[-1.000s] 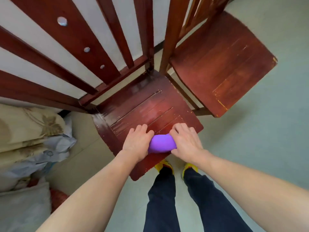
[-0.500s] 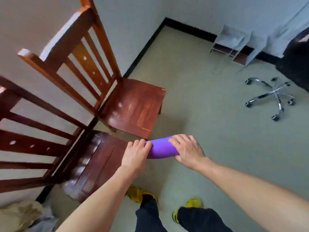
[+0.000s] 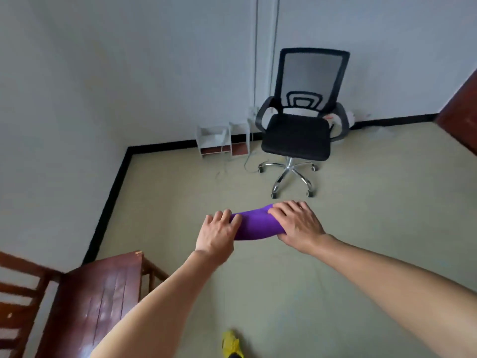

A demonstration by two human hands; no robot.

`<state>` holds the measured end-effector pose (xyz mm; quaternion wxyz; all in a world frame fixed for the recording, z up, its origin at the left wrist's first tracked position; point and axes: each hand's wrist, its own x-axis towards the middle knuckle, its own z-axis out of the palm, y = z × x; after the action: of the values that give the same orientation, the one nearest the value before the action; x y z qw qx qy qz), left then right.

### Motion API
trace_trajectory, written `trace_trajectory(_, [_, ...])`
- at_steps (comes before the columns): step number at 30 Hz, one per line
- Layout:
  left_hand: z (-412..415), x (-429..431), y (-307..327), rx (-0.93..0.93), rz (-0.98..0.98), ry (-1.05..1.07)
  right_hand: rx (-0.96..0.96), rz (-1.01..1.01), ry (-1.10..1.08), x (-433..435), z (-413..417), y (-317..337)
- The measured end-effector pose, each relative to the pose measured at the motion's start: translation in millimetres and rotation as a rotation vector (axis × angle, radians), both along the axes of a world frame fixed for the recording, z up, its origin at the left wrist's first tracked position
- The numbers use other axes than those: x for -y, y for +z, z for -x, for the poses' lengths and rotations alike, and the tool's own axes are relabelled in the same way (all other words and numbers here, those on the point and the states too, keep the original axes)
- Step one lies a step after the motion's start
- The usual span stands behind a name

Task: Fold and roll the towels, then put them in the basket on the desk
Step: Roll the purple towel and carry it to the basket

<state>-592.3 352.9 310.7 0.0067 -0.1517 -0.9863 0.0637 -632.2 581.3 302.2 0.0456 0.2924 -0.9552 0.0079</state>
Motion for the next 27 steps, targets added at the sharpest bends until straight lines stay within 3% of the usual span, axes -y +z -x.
trace_trajectory(7, [162, -129, 17, -0.066, 0.001, -0.307, -0.069, 0.017, -0.296, -132, 91, 22])
trace_trajectory(14, [295, -287, 48, -0.010, -0.036, -0.620, -0.135, 0.025, -0.627, -266, 146, 52])
trace_trajectory(21, [344, -475, 69, -0.021, -0.084, -0.954, -0.193, 0.027, -0.950, -412, 130, 66])
trace_trajectory(27, [363, -641, 66, -0.046, -0.083, -1.144, -0.257, 0.022, -1.077, -551, 121, 57])
